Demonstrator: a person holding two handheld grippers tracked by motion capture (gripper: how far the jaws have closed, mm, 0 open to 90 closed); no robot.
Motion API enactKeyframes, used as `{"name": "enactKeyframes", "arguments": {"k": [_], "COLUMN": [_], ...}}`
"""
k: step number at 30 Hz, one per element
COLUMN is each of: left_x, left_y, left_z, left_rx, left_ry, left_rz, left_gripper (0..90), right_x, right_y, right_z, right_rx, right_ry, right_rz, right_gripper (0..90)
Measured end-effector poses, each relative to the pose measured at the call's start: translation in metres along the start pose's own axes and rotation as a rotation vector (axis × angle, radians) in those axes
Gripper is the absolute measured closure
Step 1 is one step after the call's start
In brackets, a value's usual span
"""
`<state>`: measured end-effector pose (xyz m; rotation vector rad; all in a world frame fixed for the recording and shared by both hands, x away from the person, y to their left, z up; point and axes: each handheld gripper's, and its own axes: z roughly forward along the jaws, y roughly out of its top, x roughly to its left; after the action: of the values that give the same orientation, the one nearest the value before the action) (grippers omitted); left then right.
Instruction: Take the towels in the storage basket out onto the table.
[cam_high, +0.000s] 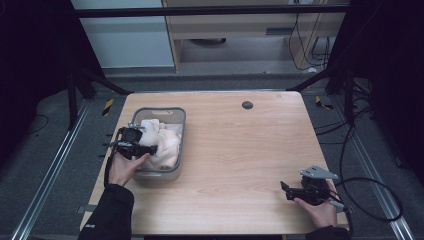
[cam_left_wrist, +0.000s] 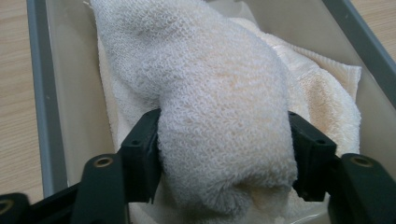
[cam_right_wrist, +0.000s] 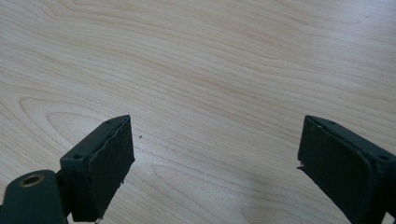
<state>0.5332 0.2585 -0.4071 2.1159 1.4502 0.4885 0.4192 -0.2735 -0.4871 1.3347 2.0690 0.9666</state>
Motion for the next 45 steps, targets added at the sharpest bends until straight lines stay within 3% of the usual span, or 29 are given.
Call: {"name": "enactKeyframes", "arguments": {"k": [5,14,24,36,45], "left_x": [-0.003,-0.002,-0.002,-0.002,-0.003], "left_y": [0.002,0.002,0.006,0.009,0.021], "left_z": [-0.001,-0.011,-0.05,-0.068,-0.097], "left_rx": [0.01,-0.008,-0.116,-0.181,-0.26], "left_ry": [0.031,0.016,0.006,0.004,0.011], "left_rz": [-0.002,-0.003,0.011,0.008,0.017], "left_gripper": [46.4,49.7,51.3,52.0,52.9], "right_x": [0.0,0.0,0.0,0.0,0.0], "right_y": [0.0,0.0,0.0,0.0,0.0], "right_z": [0.0,0.0,0.0,0.0,0.0], "right_rx": [0.0,-0.001,-0.001,0.001,-0.002], "right_ry": [0.001,0.0,-0.001,-0.003,-0.004], "right_rz": [0.001,-0.004,-0.006,-0.006,-0.008], "right_gripper": [10.7,10.7,10.8,10.8,10.8]}}
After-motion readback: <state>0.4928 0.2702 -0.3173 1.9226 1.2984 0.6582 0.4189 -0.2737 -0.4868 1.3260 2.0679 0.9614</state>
